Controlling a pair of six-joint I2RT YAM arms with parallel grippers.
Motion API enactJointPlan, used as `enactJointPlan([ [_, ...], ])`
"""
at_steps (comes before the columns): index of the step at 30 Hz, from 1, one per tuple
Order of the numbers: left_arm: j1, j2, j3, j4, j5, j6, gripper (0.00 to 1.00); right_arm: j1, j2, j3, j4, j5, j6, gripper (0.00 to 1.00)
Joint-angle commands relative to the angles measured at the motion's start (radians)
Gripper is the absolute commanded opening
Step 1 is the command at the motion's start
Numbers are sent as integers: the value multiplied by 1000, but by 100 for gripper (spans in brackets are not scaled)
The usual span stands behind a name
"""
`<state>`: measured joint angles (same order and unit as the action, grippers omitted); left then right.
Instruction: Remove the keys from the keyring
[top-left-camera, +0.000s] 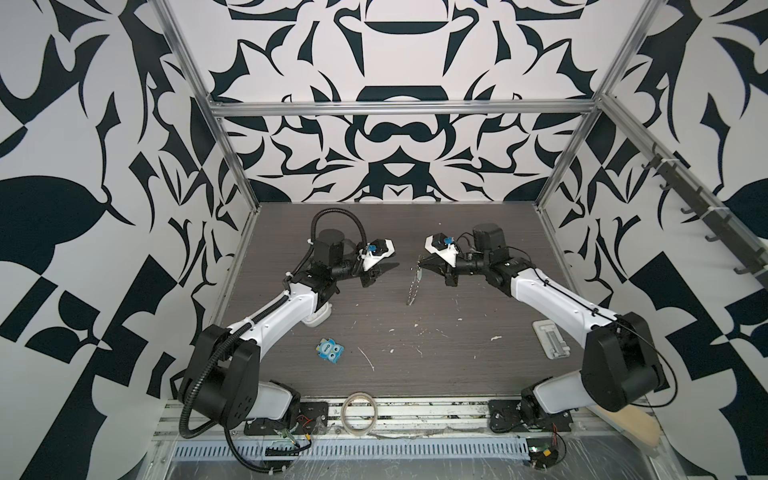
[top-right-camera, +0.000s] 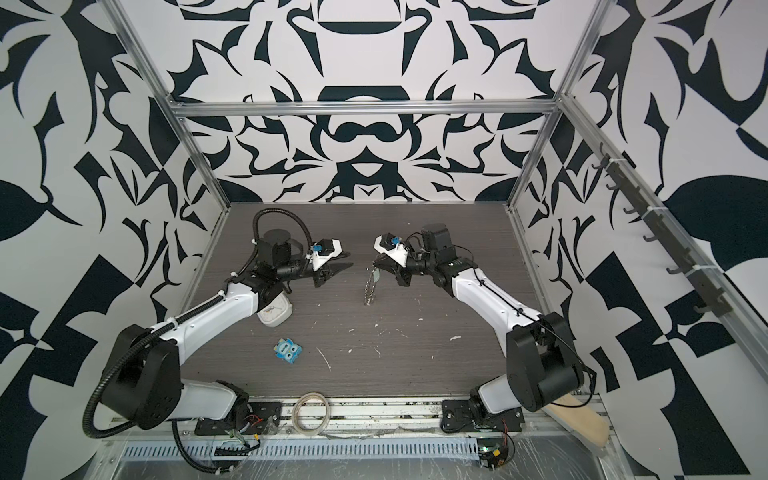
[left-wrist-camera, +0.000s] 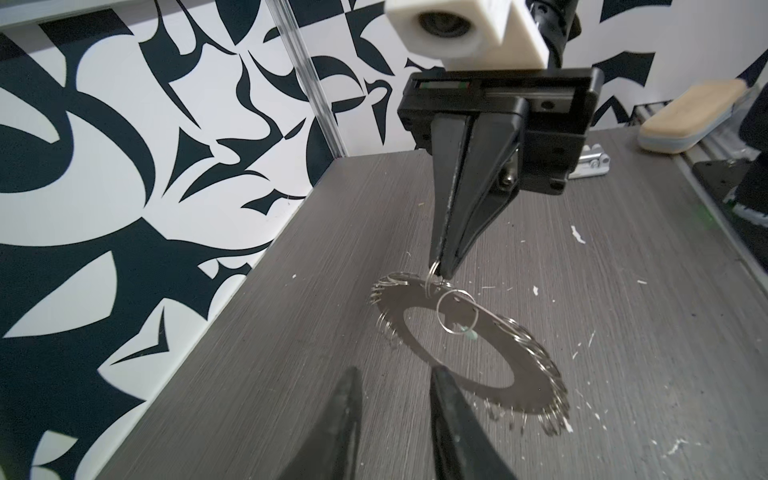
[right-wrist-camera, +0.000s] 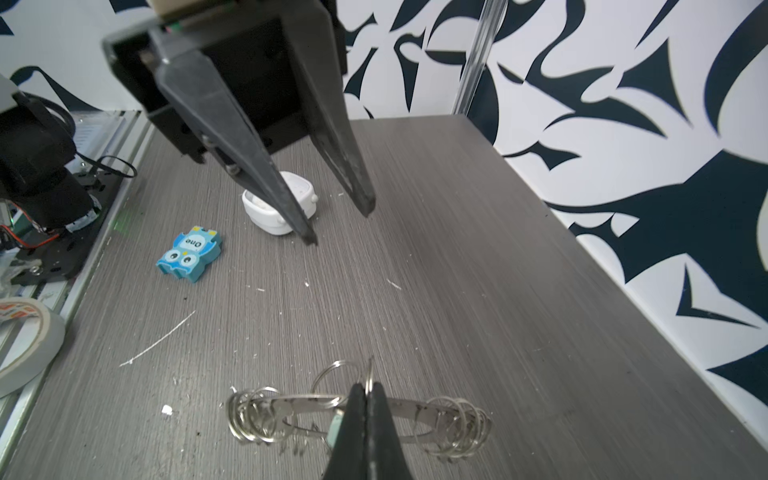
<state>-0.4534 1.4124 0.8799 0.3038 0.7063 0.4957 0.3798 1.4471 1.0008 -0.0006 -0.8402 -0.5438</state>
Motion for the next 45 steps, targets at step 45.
enactJointPlan([
  [45,-70,138,115,10,110,-89,0,56,-88,48,28,-28,3,0],
])
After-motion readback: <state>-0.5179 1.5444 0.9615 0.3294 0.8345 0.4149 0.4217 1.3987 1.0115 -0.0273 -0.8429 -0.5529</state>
